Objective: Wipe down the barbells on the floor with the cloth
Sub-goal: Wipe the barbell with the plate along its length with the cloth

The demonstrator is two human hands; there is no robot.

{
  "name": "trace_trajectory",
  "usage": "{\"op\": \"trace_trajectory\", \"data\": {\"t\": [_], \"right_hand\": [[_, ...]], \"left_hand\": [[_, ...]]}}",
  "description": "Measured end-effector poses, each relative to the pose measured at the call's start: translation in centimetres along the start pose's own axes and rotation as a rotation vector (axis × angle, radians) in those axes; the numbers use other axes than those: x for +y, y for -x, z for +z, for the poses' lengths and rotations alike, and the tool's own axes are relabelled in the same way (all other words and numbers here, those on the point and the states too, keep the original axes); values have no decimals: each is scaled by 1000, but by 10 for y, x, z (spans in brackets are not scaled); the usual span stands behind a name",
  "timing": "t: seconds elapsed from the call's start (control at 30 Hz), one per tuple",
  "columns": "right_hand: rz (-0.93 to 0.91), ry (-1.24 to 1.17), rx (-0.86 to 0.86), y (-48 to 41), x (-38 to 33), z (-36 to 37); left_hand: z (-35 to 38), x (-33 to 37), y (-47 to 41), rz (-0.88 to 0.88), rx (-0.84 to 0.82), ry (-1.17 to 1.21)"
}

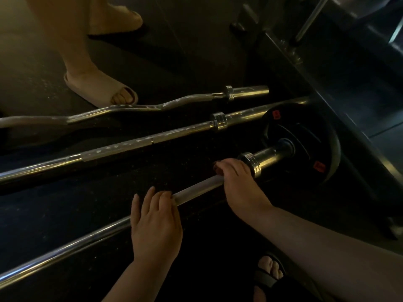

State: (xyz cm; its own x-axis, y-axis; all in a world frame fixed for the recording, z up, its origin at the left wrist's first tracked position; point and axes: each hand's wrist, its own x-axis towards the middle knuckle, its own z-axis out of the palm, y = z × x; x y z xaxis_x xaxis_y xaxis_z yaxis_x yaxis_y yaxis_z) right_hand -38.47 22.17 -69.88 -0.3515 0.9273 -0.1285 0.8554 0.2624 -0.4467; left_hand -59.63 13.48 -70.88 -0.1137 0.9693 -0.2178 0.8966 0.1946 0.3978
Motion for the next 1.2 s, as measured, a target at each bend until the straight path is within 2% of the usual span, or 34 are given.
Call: {"op": "trace_trajectory", "data": {"t": [0.13, 0.17, 0.3, 0.33, 0.5, 0.6, 0.7, 0.77, 0.83, 0.97, 1.1, 1.2], "right_hand": [[-97, 4, -82, -1, -1, -2], [-101, -34, -45, -5, -1, -6], [-15, -267, 317, -10, -2, -40], [24, -267, 331, -11, 0, -49], [120, -114, 115, -28, 39, -66], [205, -126, 120, -35, 75, -76], [254, 13, 8, -29, 108, -81], [268, 17, 51, -26, 112, -75], [319, -192, 110, -20, 100, -66], [152, -156, 64, -11, 96, -54], [276, -47, 91, -15, 109, -66], [296, -250, 202, -18, 97, -58]], "left_hand": [[-2, 1, -1, -12, -1, -9], [-2, 1, -1, -12, 5, -4], [4, -1, -2, 2, 51, 7], [5, -2, -2, 10, 65, 10], [8, -4, -1, 22, 84, 12], [11, -6, -1, 28, 84, -2], [12, -8, -1, 44, 85, 1], [12, -8, -1, 48, 89, 2], [12, -7, -1, 42, 95, 9], [13, -7, -1, 27, 103, 8], [12, -7, -1, 48, 99, 4], [13, -6, -2, 38, 97, -6]]}}
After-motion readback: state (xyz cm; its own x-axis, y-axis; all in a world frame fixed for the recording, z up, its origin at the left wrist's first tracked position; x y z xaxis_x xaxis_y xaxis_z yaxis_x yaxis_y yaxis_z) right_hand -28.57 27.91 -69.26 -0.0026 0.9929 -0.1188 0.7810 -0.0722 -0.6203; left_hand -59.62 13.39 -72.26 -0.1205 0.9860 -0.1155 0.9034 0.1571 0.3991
